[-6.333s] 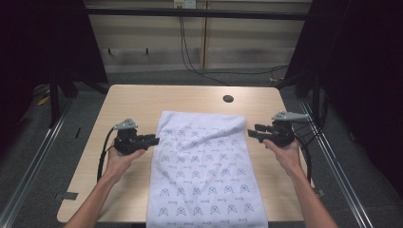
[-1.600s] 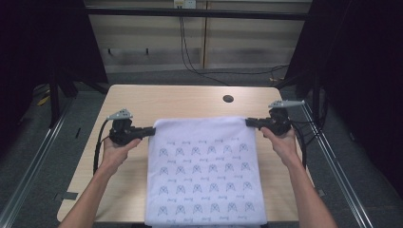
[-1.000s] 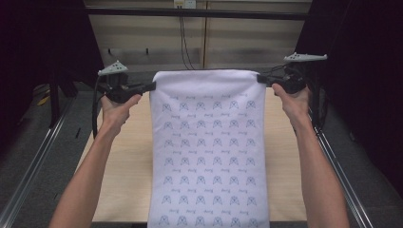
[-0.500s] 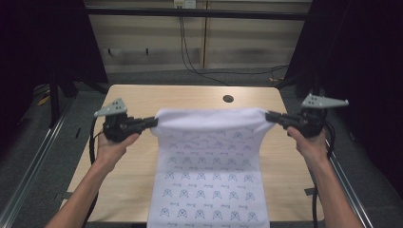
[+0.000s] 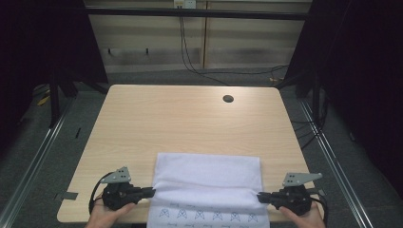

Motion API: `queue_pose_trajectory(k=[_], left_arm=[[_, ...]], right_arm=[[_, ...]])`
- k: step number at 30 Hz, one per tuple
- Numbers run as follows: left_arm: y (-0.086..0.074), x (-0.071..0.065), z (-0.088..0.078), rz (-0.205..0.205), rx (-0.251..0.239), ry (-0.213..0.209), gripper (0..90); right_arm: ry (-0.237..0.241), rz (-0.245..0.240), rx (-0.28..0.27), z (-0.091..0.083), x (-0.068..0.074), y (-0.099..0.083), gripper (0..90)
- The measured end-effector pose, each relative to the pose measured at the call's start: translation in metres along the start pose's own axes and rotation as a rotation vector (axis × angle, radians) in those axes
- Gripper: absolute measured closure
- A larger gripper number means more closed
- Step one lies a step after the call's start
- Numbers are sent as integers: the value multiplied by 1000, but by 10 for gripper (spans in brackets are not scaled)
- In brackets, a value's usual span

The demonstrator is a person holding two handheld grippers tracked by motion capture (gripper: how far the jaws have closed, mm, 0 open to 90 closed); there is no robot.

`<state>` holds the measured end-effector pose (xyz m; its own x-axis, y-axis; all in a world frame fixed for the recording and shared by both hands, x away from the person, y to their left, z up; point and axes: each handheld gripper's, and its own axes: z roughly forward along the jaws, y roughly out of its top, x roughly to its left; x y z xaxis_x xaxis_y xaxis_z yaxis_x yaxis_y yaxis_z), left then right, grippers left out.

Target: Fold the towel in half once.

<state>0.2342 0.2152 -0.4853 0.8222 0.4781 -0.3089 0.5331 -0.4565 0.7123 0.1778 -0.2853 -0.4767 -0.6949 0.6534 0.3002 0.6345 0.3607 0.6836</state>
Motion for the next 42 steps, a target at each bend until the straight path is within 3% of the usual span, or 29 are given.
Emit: queue_pose_trajectory(k=[1,2,4,5,8,11,13,18,25,28,30,32,34,37,39,42], left_arm=[[0,-1,3,19,31,7,874],[1,-1,5,23,39,4,874],[1,3,11,-6,82,-1,874],[1,5,13,-16,80,-1,874],[2,9,16,-19,85,-6,874],[6,14,19,25,72,21,875],[10,21,21,20,61,37,876],[29,55,31,-5,27,94,877],[58,91,48,5,6,181,878],[70,110,53,-15,-3,208,878],[78,120,58,-1,-7,227,879],[84,130,63,-29,-22,230,879],[91,137,67,-11,-20,246,880],[98,150,72,-54,-48,266,879],[102,155,76,-56,-66,302,879],[106,163,80,-84,-95,309,879]], right_arm=[[-22,7,58,4,1,0,880],[-21,2,61,5,0,1,880],[-29,16,86,12,-4,1,879],[-38,21,115,16,-7,1,880],[-25,33,122,19,-12,3,881],[-49,16,113,22,-14,7,882],[-72,0,107,26,-17,12,882],[-140,-25,101,40,-32,32,883],[-181,-5,88,59,-66,63,883],[-206,16,83,68,-82,78,883],[-216,16,62,75,-94,87,883],[-227,41,27,79,-107,92,883],[-248,47,20,83,-117,100,883],[-283,58,10,90,-125,110,883],[-294,64,-1,96,-133,117,883],[-338,61,2,103,-140,128,883]])
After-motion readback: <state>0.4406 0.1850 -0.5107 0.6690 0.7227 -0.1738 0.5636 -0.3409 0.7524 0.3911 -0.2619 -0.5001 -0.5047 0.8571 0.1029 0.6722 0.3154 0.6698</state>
